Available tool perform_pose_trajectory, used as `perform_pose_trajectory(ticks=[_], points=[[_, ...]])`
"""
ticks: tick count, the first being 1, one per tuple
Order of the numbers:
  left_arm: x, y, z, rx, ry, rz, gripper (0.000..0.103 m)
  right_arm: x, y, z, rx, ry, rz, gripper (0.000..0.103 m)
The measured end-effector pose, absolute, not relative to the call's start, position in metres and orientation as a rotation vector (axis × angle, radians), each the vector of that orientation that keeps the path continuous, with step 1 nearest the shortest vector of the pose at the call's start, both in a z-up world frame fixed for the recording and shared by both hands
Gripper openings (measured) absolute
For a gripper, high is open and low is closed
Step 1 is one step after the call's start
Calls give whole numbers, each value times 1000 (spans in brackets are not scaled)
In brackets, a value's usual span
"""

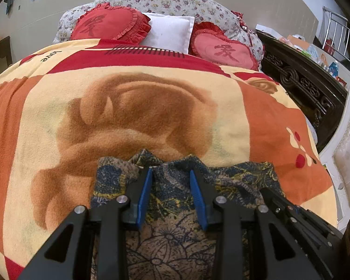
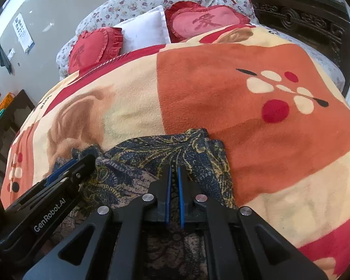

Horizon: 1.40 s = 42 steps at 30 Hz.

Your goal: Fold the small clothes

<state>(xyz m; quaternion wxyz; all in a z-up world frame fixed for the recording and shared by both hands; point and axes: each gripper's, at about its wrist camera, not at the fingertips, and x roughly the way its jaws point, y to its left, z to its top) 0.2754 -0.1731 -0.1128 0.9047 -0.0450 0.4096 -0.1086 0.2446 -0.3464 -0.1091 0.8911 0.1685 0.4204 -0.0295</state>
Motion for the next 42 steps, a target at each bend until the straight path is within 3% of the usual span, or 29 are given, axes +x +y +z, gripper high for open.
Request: perform_pose_trajectory(ticks=[9, 12, 14, 16, 18, 20, 25, 32, 33, 34, 35, 36, 37, 42], points=[[276, -175, -107, -80, 876, -230, 36, 247, -347, -104, 344, 900, -67, 7], [277, -164, -81, -106, 937, -321, 45, 241, -350, -76, 321, 936, -89, 7], [264, -140, -58, -136, 889, -358, 61, 221, -352, -50, 316, 857, -40, 10], [247, -120, -47, -121, 846, -347, 64, 200, -345, -36, 249, 842, 16, 16], [224, -106, -46, -116, 863, -395, 59, 173, -333, -35, 166, 848, 79, 16], [190, -109, -51, -117, 873, -475, 39, 151, -326, -45, 109, 853, 102, 16], [158, -132, -100, 0, 947, -437, 9, 129, -332, -98, 204, 915, 92, 16], [165, -119, -87, -156, 998, -469, 4, 131, -341, -97, 246, 942, 123, 16], [162, -113, -81, -179, 987, -483, 7, 128, -343, -90, 256, 943, 102, 16], [161, -108, -78, -193, 975, -489, 23, 121, -344, -81, 271, 921, 85, 16], [156, -103, -76, -204, 954, -490, 57, 111, -343, -72, 287, 888, 77, 16], [152, -99, -77, -203, 936, -471, 74, 99, -341, -65, 305, 850, 75, 16], [152, -96, -81, -199, 923, -449, 84, 85, -338, -61, 334, 807, 74, 17], [171, -72, -112, -326, 974, -426, 83, 59, -308, -93, 355, 803, 62, 21]])
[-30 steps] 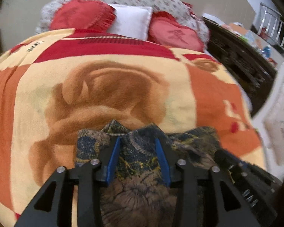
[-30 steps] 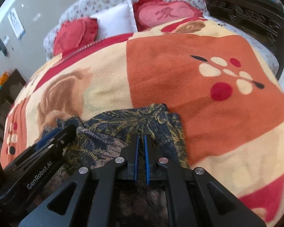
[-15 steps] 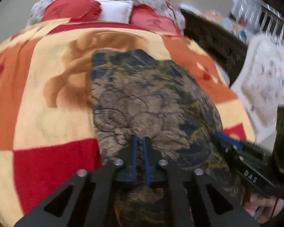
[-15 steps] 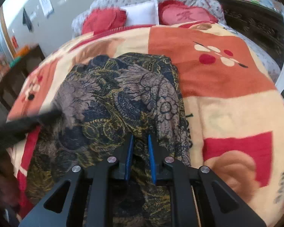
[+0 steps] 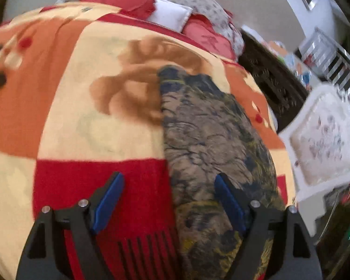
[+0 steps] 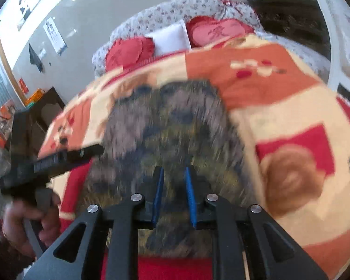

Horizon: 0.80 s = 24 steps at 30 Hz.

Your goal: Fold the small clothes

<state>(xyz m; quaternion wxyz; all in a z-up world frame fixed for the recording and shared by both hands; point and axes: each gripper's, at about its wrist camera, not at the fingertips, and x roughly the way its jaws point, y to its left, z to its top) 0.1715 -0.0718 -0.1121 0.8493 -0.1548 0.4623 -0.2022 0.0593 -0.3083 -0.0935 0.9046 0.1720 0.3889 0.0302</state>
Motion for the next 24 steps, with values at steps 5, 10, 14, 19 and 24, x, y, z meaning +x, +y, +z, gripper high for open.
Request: perform_pose_trajectory(ticks=[5, 10, 14, 19, 24], points=[[188, -99, -118, -360, 1043, -625, 89, 44, -294, -104, 254, 666, 26, 21], [207, -95, -128, -600, 1101, -790, 97, 43, -297, -107, 288, 653, 35, 21], [208, -75, -137, -823, 1100, -896, 94, 43, -304, -108, 326, 645, 53, 21], [215, -97, -136, -695, 1159, -824, 90, 41, -305, -109, 322, 643, 50, 21], [208, -130, -119, -478, 1159, -728, 58, 40, -305, -108, 332, 642, 52, 21]])
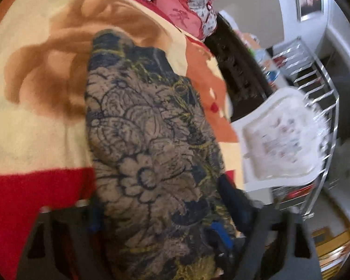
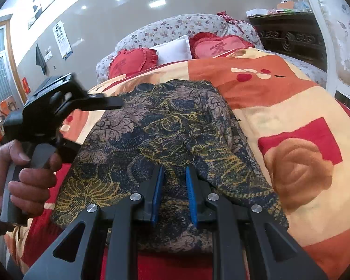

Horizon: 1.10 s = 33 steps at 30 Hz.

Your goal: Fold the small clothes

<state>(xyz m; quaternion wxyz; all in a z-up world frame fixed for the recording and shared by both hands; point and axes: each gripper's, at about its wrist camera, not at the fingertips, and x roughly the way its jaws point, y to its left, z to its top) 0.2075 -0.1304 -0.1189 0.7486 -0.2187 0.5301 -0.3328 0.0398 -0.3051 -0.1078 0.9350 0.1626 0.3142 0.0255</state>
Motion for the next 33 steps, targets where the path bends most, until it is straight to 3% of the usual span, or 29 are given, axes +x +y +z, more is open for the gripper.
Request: perform_pose_trajectory(ticks=[1, 5, 11, 13, 15, 16, 18, 24, 33], points=[[204, -130, -122, -449, 1177, -701, 28, 40, -307, -107, 344, 646, 54, 21], [193, -114, -121, -475, 1146, -683, 22, 38, -316, -97, 386, 680, 105, 21], [189, -68, -123, -470, 1159, -650, 22, 26, -359, -76, 507, 636, 55, 22], [191, -47, -122, -476, 1160, -627, 22, 33, -375, -76, 568, 645, 54, 28], [195, -36, -126, -470, 1189, -631, 26, 48, -389, -78, 659, 657, 83, 31], [197, -38, -128, -460, 1204, -627, 33, 57, -392, -79, 694, 669, 92, 34], [195, -42, -126, -419, 1203, -614, 37, 81, -395, -86, 800, 704, 183, 41], [188, -50, -123, -357, 1158, -581, 44, 148, -394, -115, 988, 776, 332, 43], [189, -39, -125, -406, 1147, -574, 48, 187, -382, -153, 1189, 875, 564, 54]])
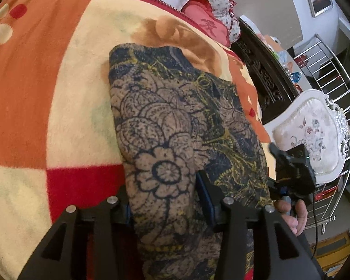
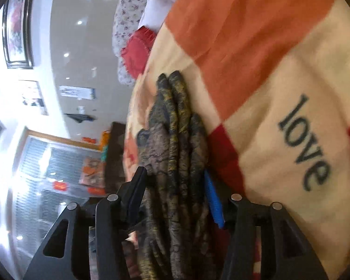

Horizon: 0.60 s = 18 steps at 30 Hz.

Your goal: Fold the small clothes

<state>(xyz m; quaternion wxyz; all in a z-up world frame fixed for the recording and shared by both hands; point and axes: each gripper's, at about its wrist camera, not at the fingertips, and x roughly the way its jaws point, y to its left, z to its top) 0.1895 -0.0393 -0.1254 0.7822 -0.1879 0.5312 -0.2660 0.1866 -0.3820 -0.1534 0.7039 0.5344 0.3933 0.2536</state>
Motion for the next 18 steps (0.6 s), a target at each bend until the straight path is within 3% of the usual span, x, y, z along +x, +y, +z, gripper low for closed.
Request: perform_pose_trajectory(ticks=[3, 8, 14, 15, 16, 18], points=[[195, -44, -119, -359, 1137, -563, 51, 189, -381, -145, 1115, 856, 570, 56], [209, -40, -114, -405, 1102, -509, 69, 193, -384, -152, 1044, 896, 435, 57], [234, -34, -117, -488, 1089, -471, 69, 199, -365, -141, 915, 899, 591, 56], [237, -33, -116, -494, 1076, -455, 69, 198, -364, -140, 857, 897, 571, 52], [239, -34, -116, -493, 1072, -438, 65, 198, -361, -139, 795, 902, 540, 40], [242, -37, -118, -468, 1072, -415, 43, 201, -357, -139, 762, 908, 523, 35]])
